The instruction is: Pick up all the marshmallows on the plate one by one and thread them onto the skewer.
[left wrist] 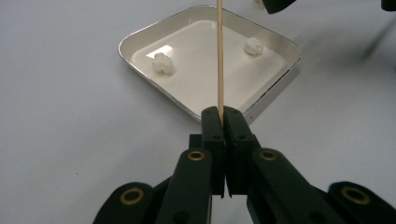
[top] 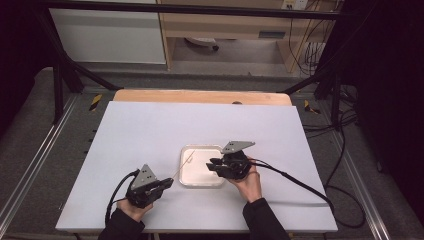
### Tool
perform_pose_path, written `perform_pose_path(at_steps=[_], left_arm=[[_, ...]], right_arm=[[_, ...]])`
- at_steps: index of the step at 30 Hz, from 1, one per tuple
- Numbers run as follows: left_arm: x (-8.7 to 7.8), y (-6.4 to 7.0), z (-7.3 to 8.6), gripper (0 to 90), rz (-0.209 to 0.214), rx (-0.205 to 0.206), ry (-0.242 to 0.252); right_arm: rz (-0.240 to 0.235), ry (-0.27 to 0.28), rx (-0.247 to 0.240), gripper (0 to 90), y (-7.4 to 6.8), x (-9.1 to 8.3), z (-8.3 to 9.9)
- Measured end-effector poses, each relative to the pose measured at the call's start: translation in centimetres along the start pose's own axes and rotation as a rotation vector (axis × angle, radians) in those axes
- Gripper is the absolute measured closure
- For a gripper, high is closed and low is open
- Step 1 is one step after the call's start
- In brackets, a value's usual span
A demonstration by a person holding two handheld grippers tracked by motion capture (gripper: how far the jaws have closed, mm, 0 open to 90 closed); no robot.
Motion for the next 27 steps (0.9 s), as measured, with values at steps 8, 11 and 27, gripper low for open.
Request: perform_pose_path(at_steps=[8, 11, 27], left_arm=[[0.1, 0.1, 0.0, 88.4, 0.006, -0.002, 0.006], [0.2, 0.1, 0.0, 88.4, 0.009, -0.002, 0.006], [0.3, 0.5, 0.0, 88.4, 0.026, -0.001, 0.008]], right_arm=[[-0.026, 0.099, 0.031, 73.1, 0.1, -2.3, -1.5], [-0.025, 0.124, 0.042, 73.0, 0.1, -2.8, -2.0], [-0.112, 0.255, 0.134, 73.2, -0.1, -3.5, -4.3]])
Point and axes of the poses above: each handheld gripper's, and its own axes: x roughly forward along the jaws, z roughly out of its underside, y roughly to its right, the point moved 8 cm from there along x, roughly forward along the jaws, and after that the axes turned 9 degrees about -z, right-handed, at the moved point
